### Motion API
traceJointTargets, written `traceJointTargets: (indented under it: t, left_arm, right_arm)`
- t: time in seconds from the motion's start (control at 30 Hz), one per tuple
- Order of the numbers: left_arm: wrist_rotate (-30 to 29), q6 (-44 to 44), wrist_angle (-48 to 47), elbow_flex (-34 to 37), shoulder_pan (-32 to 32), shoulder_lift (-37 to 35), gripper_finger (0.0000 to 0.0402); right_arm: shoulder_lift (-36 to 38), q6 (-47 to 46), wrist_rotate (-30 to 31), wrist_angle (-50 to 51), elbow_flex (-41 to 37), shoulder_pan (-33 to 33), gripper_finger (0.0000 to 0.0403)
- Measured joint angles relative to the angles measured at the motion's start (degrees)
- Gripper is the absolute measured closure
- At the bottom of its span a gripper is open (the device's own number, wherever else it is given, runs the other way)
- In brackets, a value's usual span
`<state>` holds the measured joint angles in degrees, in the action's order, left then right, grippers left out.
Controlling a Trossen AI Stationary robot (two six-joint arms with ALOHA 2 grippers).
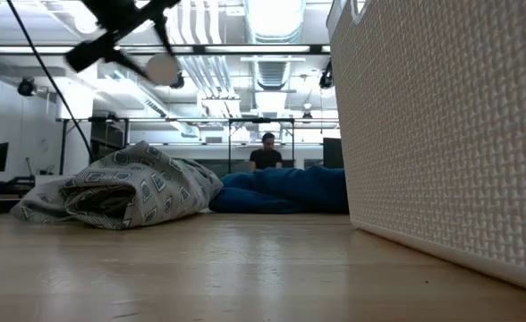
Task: Pick & place medical supplies in basket/bin
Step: Put the top orange pill bottle into the transparent bin
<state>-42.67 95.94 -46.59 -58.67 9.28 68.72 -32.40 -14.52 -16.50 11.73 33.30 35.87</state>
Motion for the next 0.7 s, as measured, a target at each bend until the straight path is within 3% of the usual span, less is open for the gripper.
traceJointTargets:
  t: [0.13, 0.27, 0.43, 0.57, 0.7]
  left_arm:
    - [-7.3, -24.2, 14.6, 0.4, -1.2, 0.2, 0.0201]
    - [-3.7, -49.5, 30.8, 1.0, -5.6, 0.7, 0.0201]
    - [14.2, -68.9, 45.6, 0.9, -14.9, 2.4, 0.0201]
    - [30.8, -74.9, 51.2, 0.9, -22.2, 5.2, 0.0201]
    - [41.5, -78.6, 55.0, 0.9, -27.4, 8.3, 0.0201]
  right_arm:
    - [0.0, 0.0, 0.0, 0.0, 0.0, 0.0, 0.0092]
    - [0.0, 0.0, 0.0, 0.0, 0.0, 0.0, 0.0092]
    - [0.0, 0.0, 0.0, 0.0, 0.0, 0.0, 0.0092]
    - [0.0, 0.0, 0.0, 0.0, 0.0, 0.0, 0.0092]
    - [0.0, 0.0, 0.0, 0.0, 0.0, 0.0, 0.0092]
